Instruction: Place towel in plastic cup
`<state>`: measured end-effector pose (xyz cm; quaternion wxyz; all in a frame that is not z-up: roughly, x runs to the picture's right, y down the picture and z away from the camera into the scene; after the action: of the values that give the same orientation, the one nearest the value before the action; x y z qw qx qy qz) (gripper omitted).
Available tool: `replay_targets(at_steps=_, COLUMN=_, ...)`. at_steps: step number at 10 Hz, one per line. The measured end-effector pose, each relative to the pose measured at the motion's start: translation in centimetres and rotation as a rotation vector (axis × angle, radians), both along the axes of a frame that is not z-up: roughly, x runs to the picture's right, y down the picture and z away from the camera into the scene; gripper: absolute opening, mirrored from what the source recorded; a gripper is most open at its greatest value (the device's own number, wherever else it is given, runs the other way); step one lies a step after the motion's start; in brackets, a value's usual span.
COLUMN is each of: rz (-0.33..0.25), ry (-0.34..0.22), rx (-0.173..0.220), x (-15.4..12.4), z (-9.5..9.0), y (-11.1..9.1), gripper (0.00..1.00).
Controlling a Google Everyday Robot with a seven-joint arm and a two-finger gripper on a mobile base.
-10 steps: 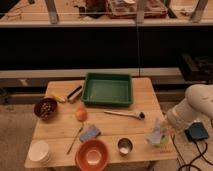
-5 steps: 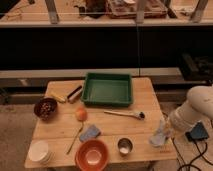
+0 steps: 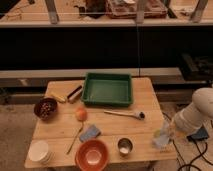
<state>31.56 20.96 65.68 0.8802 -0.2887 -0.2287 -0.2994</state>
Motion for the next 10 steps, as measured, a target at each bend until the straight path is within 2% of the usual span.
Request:
replay_targets(at_steps=4, rz=0.003, ry=-0.013, rx=-0.004, x=-0.3, z=0.2, y=0.2, gripper=0.71)
replay_targets(at_steps=5, rz=0.002, ry=-0.016, rx=-0.007, x=-0.4, z=0.3, y=0.3, gripper=0.78)
replay_targets(at_steps=10, rz=0.026, ry=-0.022, rx=0.000, x=-1.5, z=1.3, y=0.1, gripper=0.80)
